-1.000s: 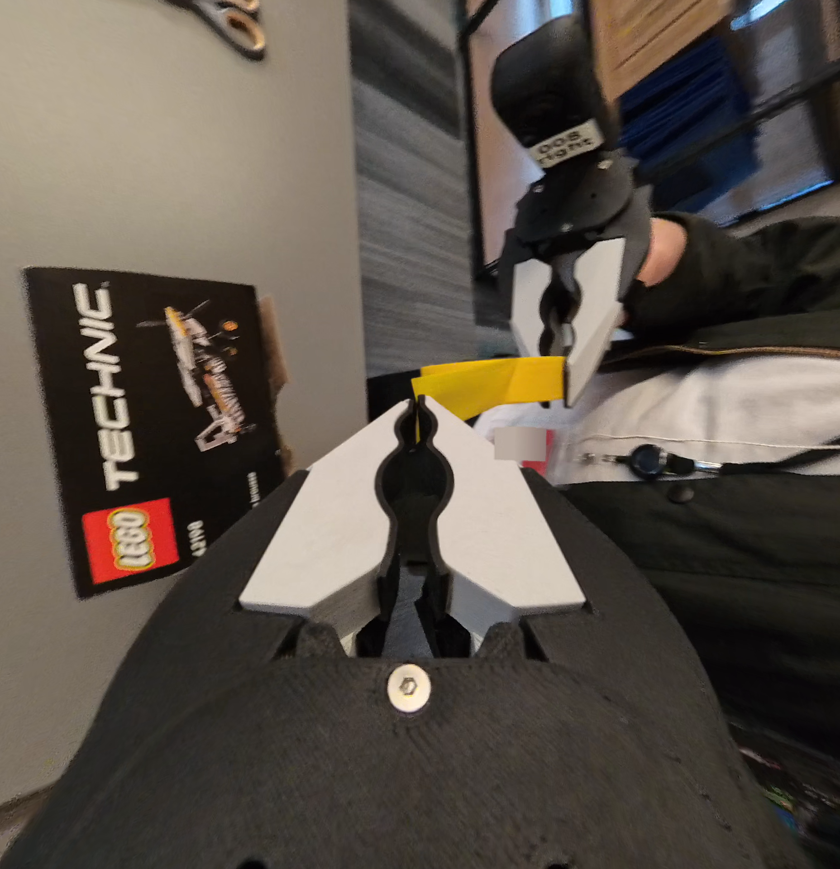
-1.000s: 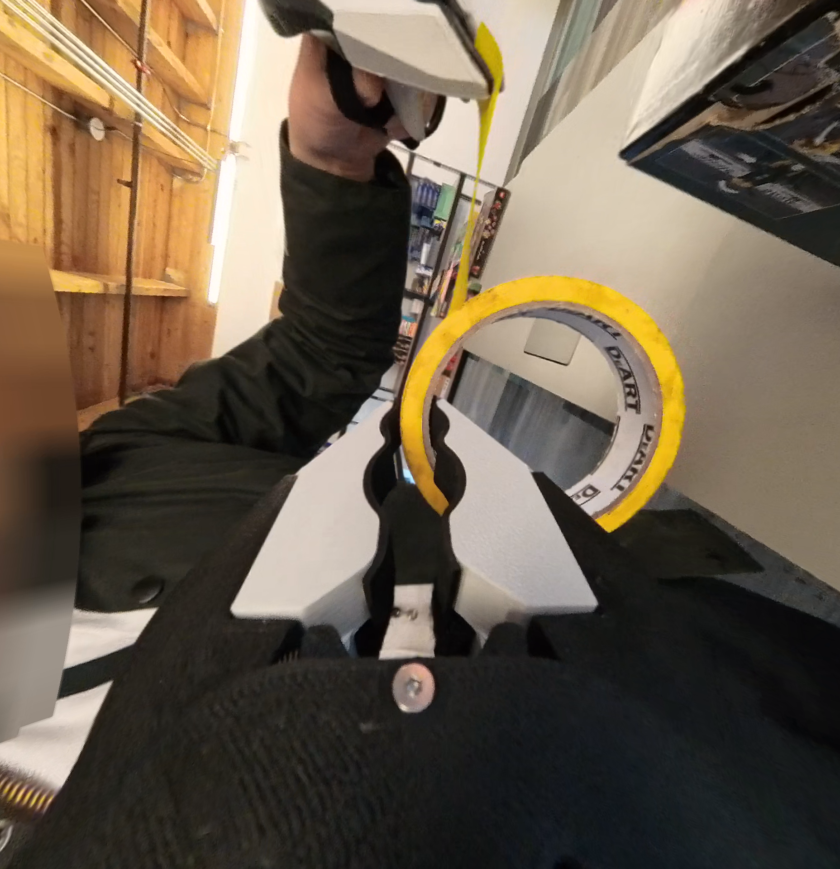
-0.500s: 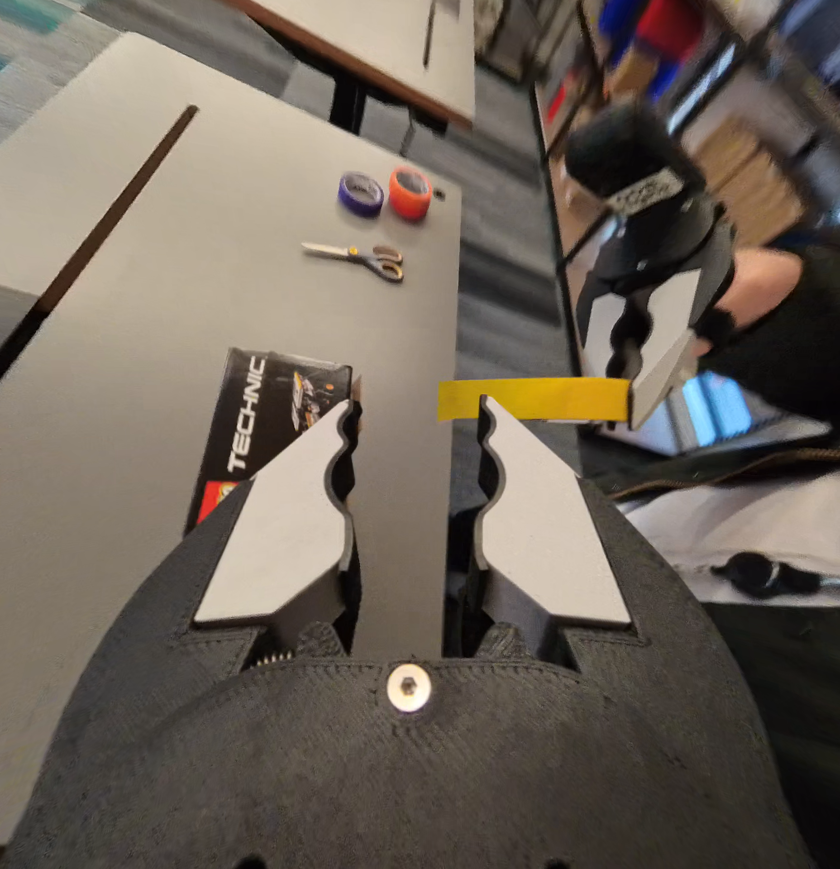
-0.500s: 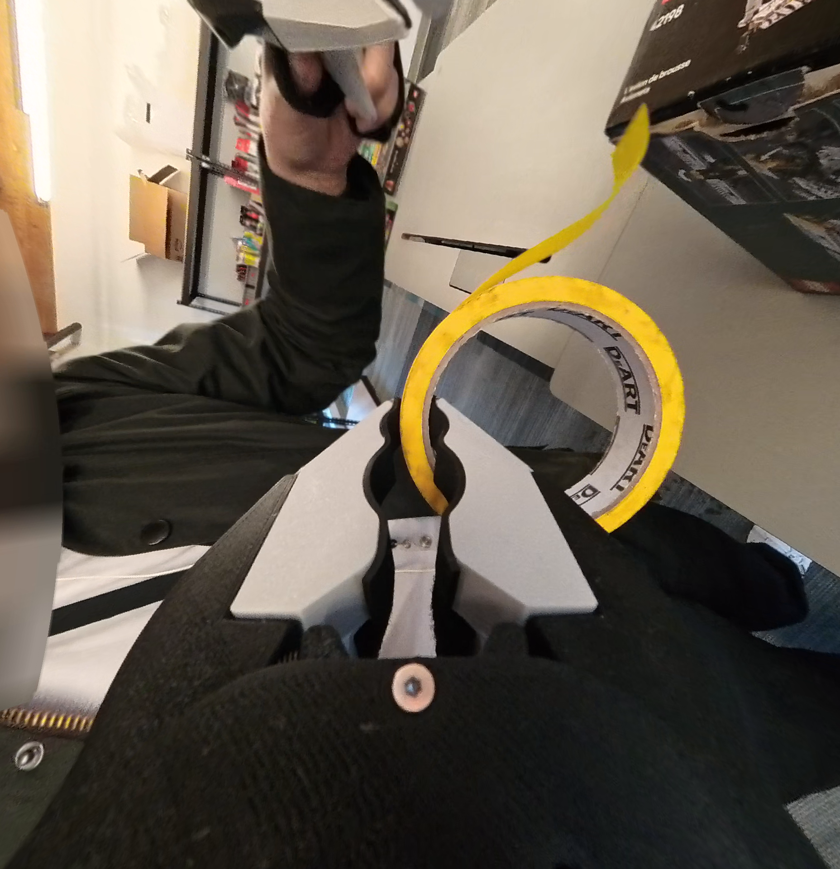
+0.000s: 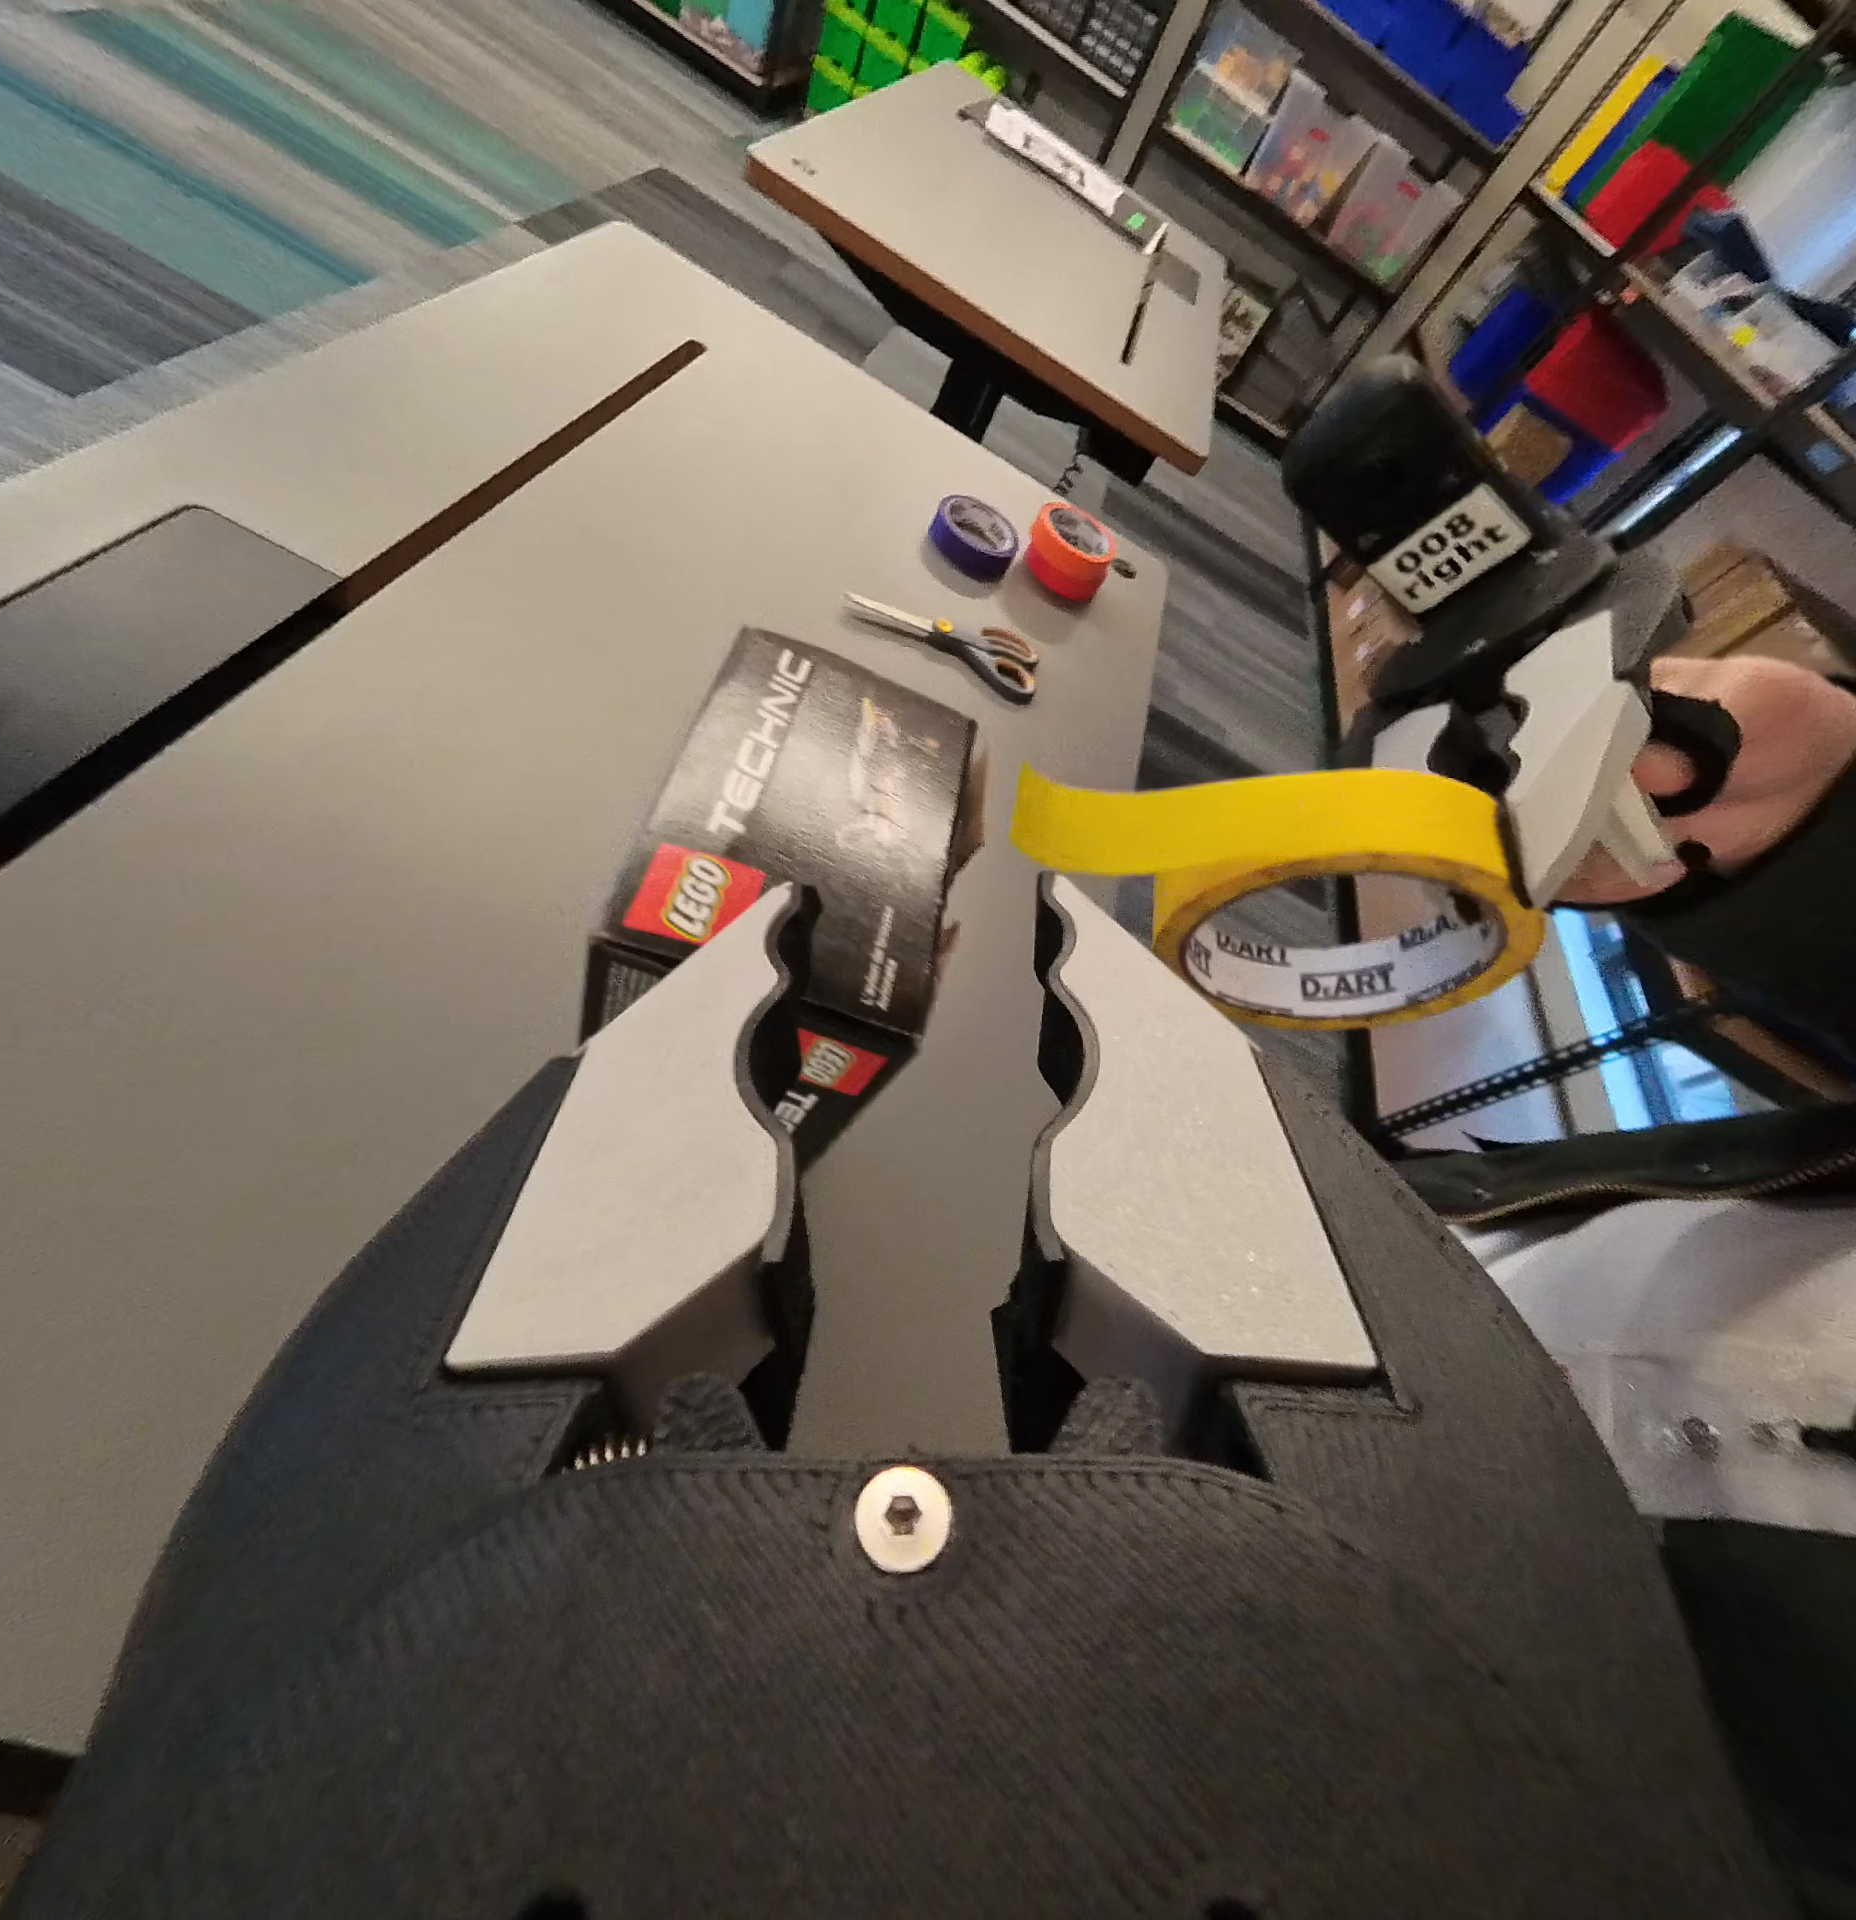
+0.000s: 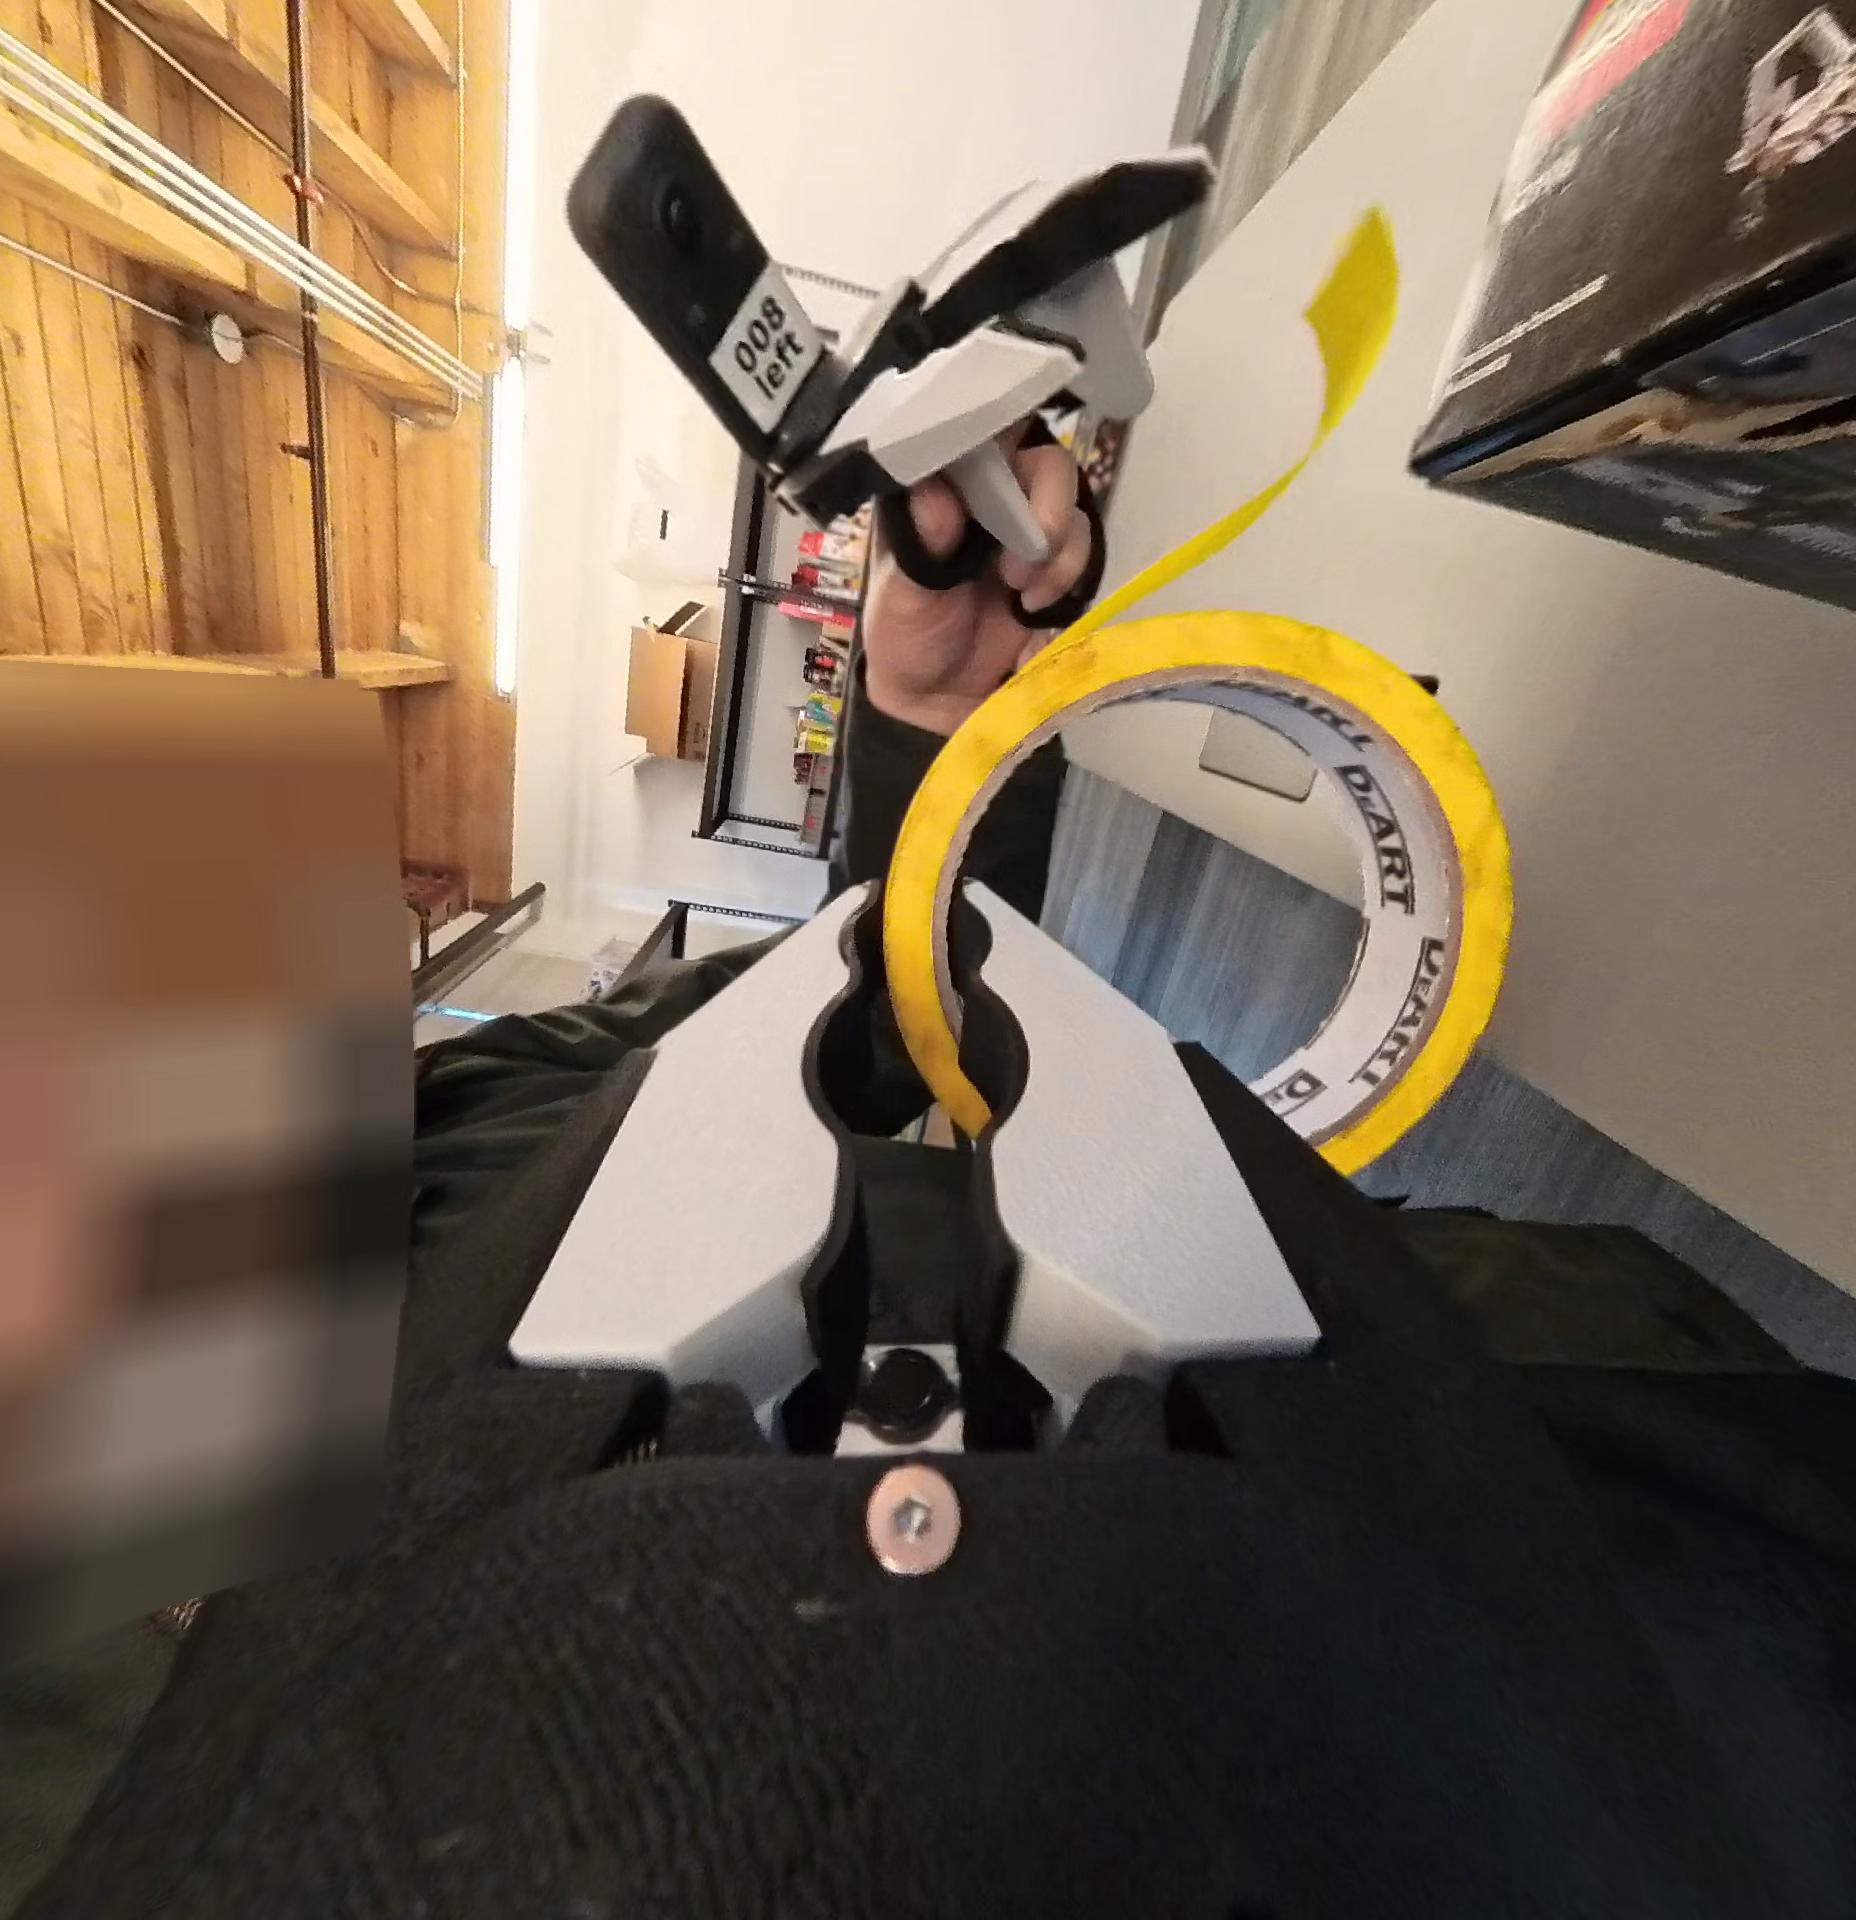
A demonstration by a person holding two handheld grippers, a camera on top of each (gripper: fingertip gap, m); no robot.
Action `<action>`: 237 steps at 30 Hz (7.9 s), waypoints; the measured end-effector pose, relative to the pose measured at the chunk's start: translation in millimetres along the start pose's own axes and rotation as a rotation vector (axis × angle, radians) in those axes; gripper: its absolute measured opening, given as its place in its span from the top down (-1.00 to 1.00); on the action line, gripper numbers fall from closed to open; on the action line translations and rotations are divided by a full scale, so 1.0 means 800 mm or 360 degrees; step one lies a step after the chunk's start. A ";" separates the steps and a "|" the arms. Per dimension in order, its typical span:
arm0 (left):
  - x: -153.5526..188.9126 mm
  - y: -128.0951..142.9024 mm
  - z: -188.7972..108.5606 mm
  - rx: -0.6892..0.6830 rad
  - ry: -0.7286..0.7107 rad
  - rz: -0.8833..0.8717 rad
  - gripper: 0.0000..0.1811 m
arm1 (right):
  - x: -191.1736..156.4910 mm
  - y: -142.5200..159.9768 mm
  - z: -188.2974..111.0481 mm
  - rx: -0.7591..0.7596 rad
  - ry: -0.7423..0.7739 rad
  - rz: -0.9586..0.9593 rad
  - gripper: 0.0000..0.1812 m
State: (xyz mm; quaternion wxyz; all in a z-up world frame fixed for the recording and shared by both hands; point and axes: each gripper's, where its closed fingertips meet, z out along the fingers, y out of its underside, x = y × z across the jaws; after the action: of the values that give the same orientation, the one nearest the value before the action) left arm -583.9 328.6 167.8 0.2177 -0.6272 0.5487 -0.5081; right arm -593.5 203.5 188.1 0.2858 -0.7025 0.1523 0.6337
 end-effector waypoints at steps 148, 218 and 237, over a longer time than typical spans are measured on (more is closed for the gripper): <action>0.013 0.045 0.114 -0.0390 0.0295 -0.0938 1.00 | 0.091 -0.026 0.001 0.0182 0.0031 0.0222 0.89; -0.013 0.067 0.097 -0.0472 -0.0604 0.1220 0.68 | 0.176 -0.026 0.006 0.0149 -0.0049 0.0368 0.89; -0.012 0.067 0.097 -0.0503 -0.0589 0.1225 0.69 | 0.179 -0.032 0.007 0.0105 -0.0053 0.0617 0.89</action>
State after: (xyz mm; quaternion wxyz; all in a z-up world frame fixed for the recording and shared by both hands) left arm -539.8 299.1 89.2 0.3868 -0.4834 0.7645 -0.1795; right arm -561.7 248.6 53.1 0.1838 -0.6397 0.3007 0.6831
